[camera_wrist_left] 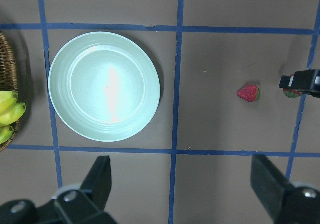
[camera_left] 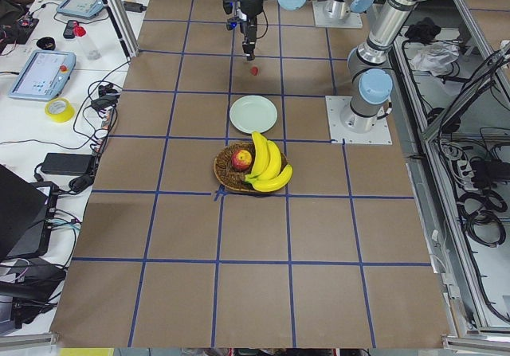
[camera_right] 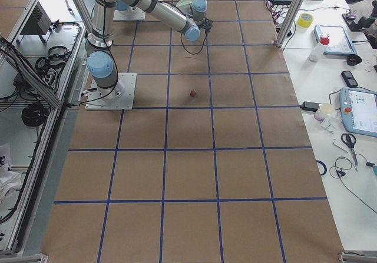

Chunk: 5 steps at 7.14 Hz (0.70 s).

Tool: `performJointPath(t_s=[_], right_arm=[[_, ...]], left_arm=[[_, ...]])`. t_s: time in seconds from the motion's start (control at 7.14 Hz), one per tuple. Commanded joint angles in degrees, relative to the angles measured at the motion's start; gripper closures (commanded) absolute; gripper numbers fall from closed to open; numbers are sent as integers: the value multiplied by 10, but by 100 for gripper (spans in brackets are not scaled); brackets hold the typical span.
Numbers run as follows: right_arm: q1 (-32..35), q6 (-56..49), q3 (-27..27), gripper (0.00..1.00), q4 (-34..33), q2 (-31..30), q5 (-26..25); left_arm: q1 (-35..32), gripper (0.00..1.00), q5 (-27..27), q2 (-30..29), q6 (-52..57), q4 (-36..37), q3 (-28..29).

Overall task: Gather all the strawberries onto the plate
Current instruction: 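Carry the strawberry beside the first one and open the right gripper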

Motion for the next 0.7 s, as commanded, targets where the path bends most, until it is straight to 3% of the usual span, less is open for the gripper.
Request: performJointPath(t_s=[0.0,0.28,0.56], right_arm=[[-4,-8,3,0,4,-3,-31],[-37,-91,4,0,41,-45,-109],[-118,-220,7,0,103,-94,-171]], left_arm=[[0,0,1,0,0,1,0],[0,0,1,0,0,1,-1],[-1,0,-1,-1,0,1,-1]])
